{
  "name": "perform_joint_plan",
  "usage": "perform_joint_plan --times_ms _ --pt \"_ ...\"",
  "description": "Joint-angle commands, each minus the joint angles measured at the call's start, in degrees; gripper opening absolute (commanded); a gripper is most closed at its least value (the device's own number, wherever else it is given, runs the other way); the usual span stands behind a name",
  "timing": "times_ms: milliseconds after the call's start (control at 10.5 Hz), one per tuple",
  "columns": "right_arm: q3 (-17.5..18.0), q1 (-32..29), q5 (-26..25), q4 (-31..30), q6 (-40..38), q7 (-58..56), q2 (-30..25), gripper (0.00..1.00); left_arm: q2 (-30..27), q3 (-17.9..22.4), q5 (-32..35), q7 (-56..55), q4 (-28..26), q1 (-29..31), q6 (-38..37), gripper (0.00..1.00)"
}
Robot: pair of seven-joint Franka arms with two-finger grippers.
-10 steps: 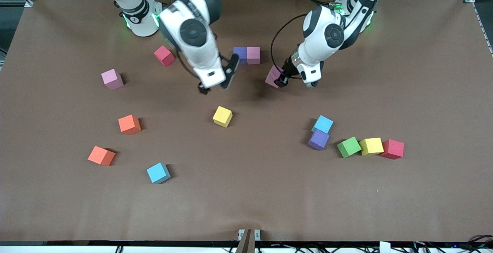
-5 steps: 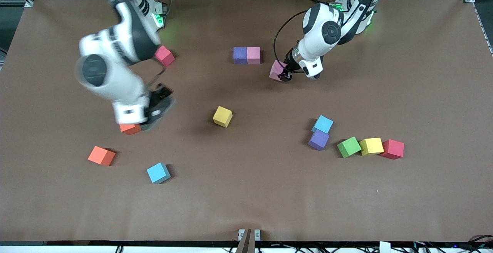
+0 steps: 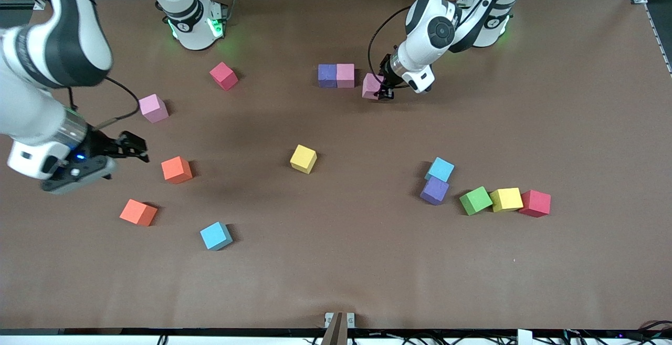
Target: Form number 2 with 11 blocks
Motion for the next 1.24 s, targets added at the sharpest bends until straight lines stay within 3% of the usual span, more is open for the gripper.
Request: perform_joint_plan --times_ms 0,381,762,1143 --pt "-3.38 1.38 -0.19 -0.69 -2.88 4.68 -3.84 1.00 -1.63 -0.54 -1.55 -2.39 -2.66 0.03 0.53 0.00" --pt "-10.33 4.11 -0.28 8.16 -12.54 5.92 -5.17 1.00 -1.10 -1.16 -1.72 -7.30 -3.19 -0.67 0.53 0.00" --pt "-10.60 2.27 -0.46 12.92 -19.14 6.89 -5.26 1.00 0.22 -2.65 -1.72 -9.69 -3.54 -1.19 0.62 0.00" --pt "-10.51 2.09 -1.25 13.63 -18.97 10.84 -4.82 1.00 1.62 -2.65 -1.81 -10.39 -3.46 -4.00 0.97 0.00"
